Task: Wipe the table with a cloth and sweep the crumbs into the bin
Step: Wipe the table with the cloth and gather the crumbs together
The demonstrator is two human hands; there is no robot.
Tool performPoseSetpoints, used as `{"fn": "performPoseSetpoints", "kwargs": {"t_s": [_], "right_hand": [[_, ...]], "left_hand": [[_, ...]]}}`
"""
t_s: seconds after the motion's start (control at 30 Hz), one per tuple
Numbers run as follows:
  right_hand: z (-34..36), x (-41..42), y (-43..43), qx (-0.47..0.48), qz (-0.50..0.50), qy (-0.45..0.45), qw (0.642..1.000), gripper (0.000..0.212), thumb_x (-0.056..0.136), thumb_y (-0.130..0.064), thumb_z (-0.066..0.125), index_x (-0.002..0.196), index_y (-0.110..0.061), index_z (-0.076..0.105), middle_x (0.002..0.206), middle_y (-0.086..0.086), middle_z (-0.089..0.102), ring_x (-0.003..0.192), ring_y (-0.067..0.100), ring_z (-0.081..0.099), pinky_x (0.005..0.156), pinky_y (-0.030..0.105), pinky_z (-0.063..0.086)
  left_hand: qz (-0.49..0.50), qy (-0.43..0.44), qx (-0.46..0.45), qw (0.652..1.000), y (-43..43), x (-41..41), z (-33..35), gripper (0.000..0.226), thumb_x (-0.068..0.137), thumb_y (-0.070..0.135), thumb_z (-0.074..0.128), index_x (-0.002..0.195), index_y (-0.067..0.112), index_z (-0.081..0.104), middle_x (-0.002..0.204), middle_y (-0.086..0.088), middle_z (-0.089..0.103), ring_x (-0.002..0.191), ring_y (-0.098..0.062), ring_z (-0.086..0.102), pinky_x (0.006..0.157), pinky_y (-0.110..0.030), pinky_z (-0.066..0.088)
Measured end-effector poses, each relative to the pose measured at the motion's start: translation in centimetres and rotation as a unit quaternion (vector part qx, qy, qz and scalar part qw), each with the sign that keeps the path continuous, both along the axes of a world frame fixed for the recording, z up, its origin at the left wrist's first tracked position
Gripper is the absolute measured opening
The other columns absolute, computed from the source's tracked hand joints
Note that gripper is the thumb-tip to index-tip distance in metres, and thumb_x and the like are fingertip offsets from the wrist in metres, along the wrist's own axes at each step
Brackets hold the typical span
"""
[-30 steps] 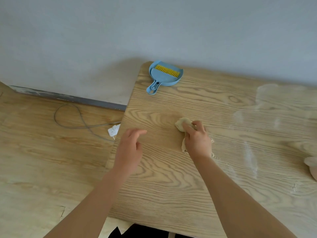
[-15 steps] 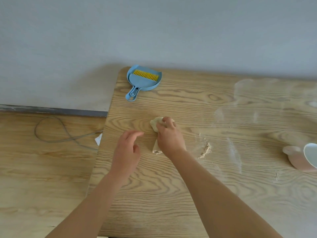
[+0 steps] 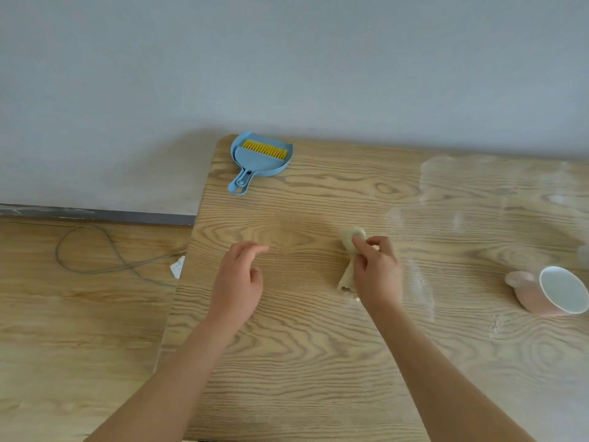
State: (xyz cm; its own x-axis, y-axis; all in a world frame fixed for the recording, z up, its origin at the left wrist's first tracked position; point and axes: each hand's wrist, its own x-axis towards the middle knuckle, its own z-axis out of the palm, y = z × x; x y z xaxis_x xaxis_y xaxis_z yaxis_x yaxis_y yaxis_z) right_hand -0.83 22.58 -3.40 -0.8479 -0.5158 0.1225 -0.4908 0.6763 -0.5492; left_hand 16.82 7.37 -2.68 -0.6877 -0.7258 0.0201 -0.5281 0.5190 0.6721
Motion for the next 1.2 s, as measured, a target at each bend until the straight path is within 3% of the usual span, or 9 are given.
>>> {"fn": "performPoseSetpoints", "kwargs": {"t_s": [0.1, 0.23, 0.43, 0.5, 0.57, 0.67, 0.83, 1.07, 1.2], "right_hand": [[-0.2, 4.7, -1.5, -0.012, 0.138, 0.05, 0.989, 0.038, 0.073, 0.004, 0.064, 0.105, -0.016, 0.068, 0.103, 0.008, 0.057, 0.076, 0.024, 0.059, 0.054, 0.022, 0.043], [-2.9, 8.5, -0.3, 0.039, 0.253, 0.024, 0.966, 0.044, 0.075, 0.001, 0.066, 0.114, -0.018, 0.063, 0.107, 0.007, 0.055, 0.088, 0.027, 0.059, 0.05, 0.032, 0.054], [-3.5, 3.8, 4.9, 0.06, 0.181, 0.03, 0.981, 0.045, 0.074, 0.003, 0.069, 0.113, -0.019, 0.066, 0.108, 0.007, 0.059, 0.087, 0.029, 0.057, 0.055, 0.04, 0.056], [-3.1, 2.1, 6.0, 0.051, 0.131, 0.014, 0.99, 0.043, 0.077, 0.005, 0.064, 0.112, -0.02, 0.068, 0.108, 0.005, 0.059, 0.093, 0.029, 0.057, 0.063, 0.039, 0.055], [-1.8, 1.0, 6.4, 0.004, 0.077, -0.024, 0.997, 0.041, 0.081, 0.004, 0.057, 0.112, -0.021, 0.069, 0.105, -0.001, 0.06, 0.095, 0.021, 0.056, 0.073, 0.022, 0.049], [0.9, -0.6, 6.1, -0.064, 0.003, -0.056, 0.996, 0.04, 0.083, 0.002, 0.055, 0.113, -0.021, 0.069, 0.098, -0.014, 0.057, 0.087, 0.007, 0.055, 0.068, 0.003, 0.037], [3.8, -4.5, 7.1, -0.069, -0.014, -0.057, 0.996, 0.041, 0.081, 0.001, 0.054, 0.112, -0.022, 0.069, 0.099, -0.012, 0.061, 0.085, 0.007, 0.057, 0.07, 0.003, 0.039], [6.1, -12.2, 8.8, -0.055, -0.031, -0.089, 0.994, 0.039, 0.084, -0.002, 0.055, 0.113, -0.025, 0.068, 0.099, -0.013, 0.059, 0.082, 0.0, 0.053, 0.067, 0.004, 0.037], [6.9, -17.5, 8.5, -0.063, -0.02, -0.097, 0.993, 0.037, 0.083, -0.003, 0.056, 0.111, -0.025, 0.069, 0.1, -0.012, 0.06, 0.089, 0.006, 0.056, 0.069, 0.004, 0.037]], "left_hand": [[0.02, -0.002, 0.002, 1.0, -0.1, -0.3, 0.2, 0.043, 0.086, -0.003, 0.05, 0.119, 0.024, 0.057, 0.122, 0.01, 0.048, 0.114, -0.006, 0.045, 0.091, -0.012, 0.031], [0.017, -0.005, 0.004, 1.0, 0.4, -0.9, 0.3, 0.044, 0.086, -0.001, 0.048, 0.12, 0.025, 0.057, 0.122, 0.01, 0.047, 0.115, -0.006, 0.045, 0.093, -0.016, 0.033], [0.0, -0.007, 0.011, 1.0, 1.5, -1.3, -0.1, 0.042, 0.087, -0.001, 0.049, 0.121, 0.023, 0.057, 0.123, 0.01, 0.047, 0.114, -0.007, 0.047, 0.091, -0.018, 0.037], [-0.007, -0.003, 0.017, 1.0, 2.2, -1.7, -0.1, 0.041, 0.088, -0.001, 0.049, 0.121, 0.023, 0.056, 0.123, 0.011, 0.046, 0.114, -0.006, 0.046, 0.091, -0.018, 0.039], [-0.017, 0.002, 0.021, 1.0, 2.9, -2.4, 0.0, 0.041, 0.088, -0.001, 0.049, 0.12, 0.024, 0.057, 0.123, 0.011, 0.046, 0.115, -0.006, 0.046, 0.092, -0.018, 0.038], [-0.041, 0.013, 0.02, 0.999, 4.0, -4.1, 0.4, 0.042, 0.086, -0.002, 0.05, 0.118, 0.024, 0.058, 0.121, 0.01, 0.047, 0.109, -0.008, 0.049, 0.089, -0.018, 0.039], [-0.105, 0.022, 0.009, 0.994, 5.5, -8.3, 2.2, 0.042, 0.088, 0.002, 0.05, 0.123, 0.023, 0.055, 0.126, 0.011, 0.044, 0.115, -0.004, 0.043, 0.086, -0.016, 0.036], [-0.135, 0.016, -0.019, 0.991, 5.9, -15.4, 4.4, 0.044, 0.09, 0.009, 0.052, 0.13, 0.024, 0.048, 0.132, 0.01, 0.041, 0.123, -0.007, 0.039, 0.095, -0.016, 0.03], [-0.142, 0.011, -0.035, 0.989, 5.8, -20.1, 5.1, 0.045, 0.089, 0.009, 0.053, 0.131, 0.025, 0.047, 0.132, 0.008, 0.041, 0.125, -0.008, 0.038, 0.099, -0.017, 0.028]]}}
